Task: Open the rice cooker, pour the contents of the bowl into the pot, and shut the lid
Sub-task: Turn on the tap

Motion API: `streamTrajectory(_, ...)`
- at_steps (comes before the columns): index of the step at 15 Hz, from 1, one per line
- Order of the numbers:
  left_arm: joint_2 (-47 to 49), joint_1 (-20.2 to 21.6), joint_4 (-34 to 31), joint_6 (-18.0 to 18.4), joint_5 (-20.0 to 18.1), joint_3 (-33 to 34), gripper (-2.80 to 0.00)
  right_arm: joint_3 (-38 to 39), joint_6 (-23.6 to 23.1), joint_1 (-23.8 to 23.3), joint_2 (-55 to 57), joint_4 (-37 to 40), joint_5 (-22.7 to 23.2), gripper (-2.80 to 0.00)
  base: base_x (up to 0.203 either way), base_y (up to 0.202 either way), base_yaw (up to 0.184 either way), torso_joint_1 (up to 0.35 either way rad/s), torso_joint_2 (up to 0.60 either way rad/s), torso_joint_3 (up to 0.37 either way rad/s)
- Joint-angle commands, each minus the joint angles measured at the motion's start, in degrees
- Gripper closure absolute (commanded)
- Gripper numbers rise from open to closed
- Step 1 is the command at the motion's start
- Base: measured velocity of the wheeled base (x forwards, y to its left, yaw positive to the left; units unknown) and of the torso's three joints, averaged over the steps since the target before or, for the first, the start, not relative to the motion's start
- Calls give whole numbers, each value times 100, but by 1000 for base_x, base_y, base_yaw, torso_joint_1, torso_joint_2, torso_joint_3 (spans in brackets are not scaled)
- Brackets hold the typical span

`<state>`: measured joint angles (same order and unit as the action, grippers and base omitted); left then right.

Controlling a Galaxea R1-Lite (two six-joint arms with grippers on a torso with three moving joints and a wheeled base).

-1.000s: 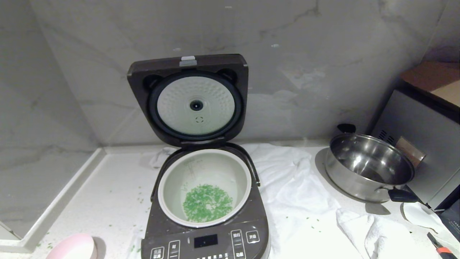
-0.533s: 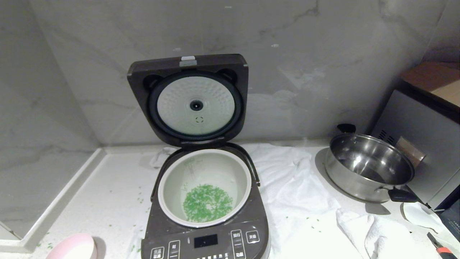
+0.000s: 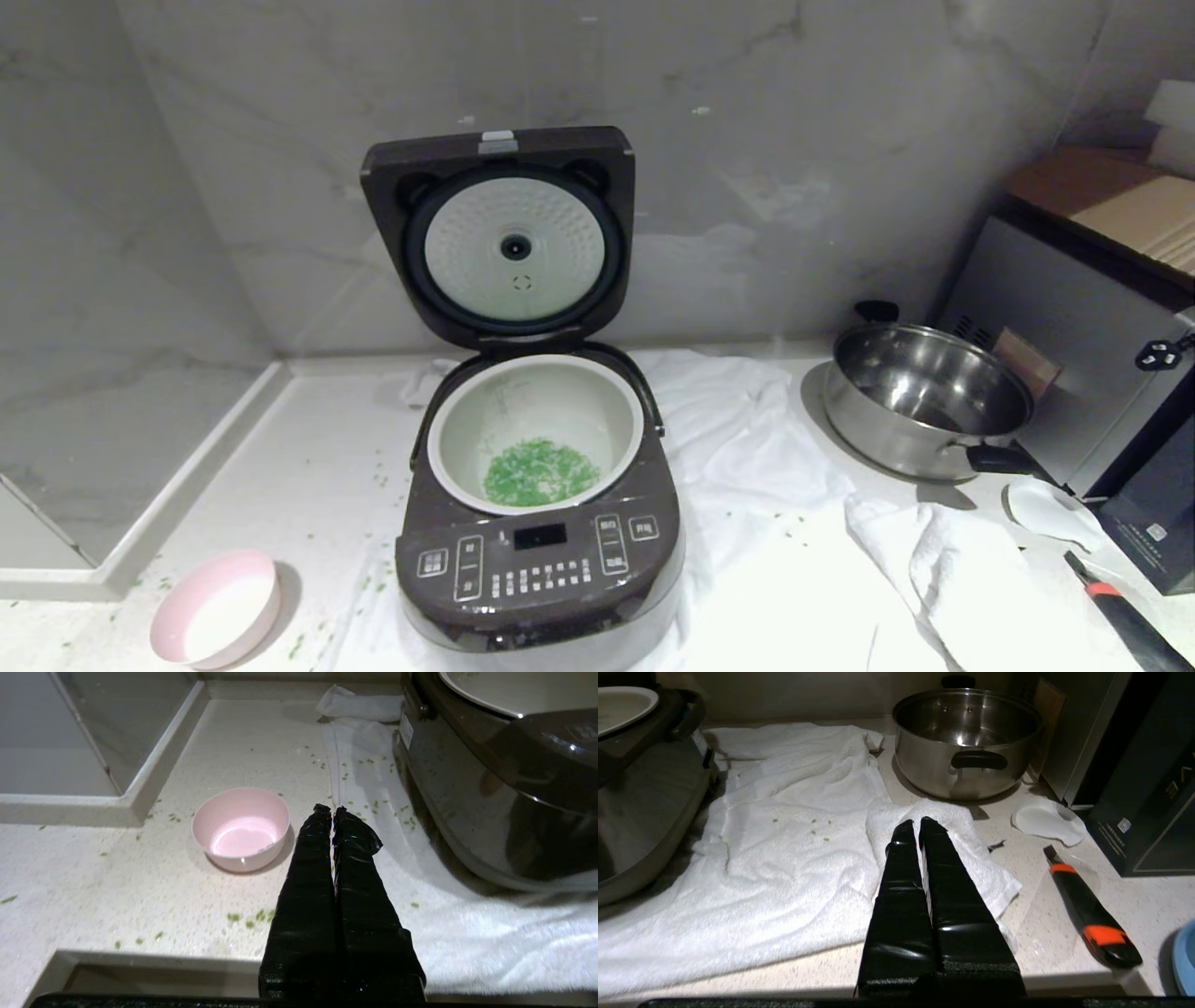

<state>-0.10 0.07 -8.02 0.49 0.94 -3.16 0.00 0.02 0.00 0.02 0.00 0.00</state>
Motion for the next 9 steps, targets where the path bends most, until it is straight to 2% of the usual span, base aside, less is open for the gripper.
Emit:
streamTrajectory(1, 10, 9, -6, 4, 3, -1, 0, 9, -2, 0, 1, 0, 0, 0, -199, 0, -4, 7, 2, 2)
streamTrajectory(3, 10, 1, -6, 11, 3, -1, 0, 9, -2, 0, -2, 0, 0, 0, -146, 0, -3, 1, 2, 3)
streamTrajectory(9, 10, 1, -6, 13, 3, -1, 0, 9, -2, 0, -2, 0, 0, 0, 0, 0, 0, 5, 0, -2)
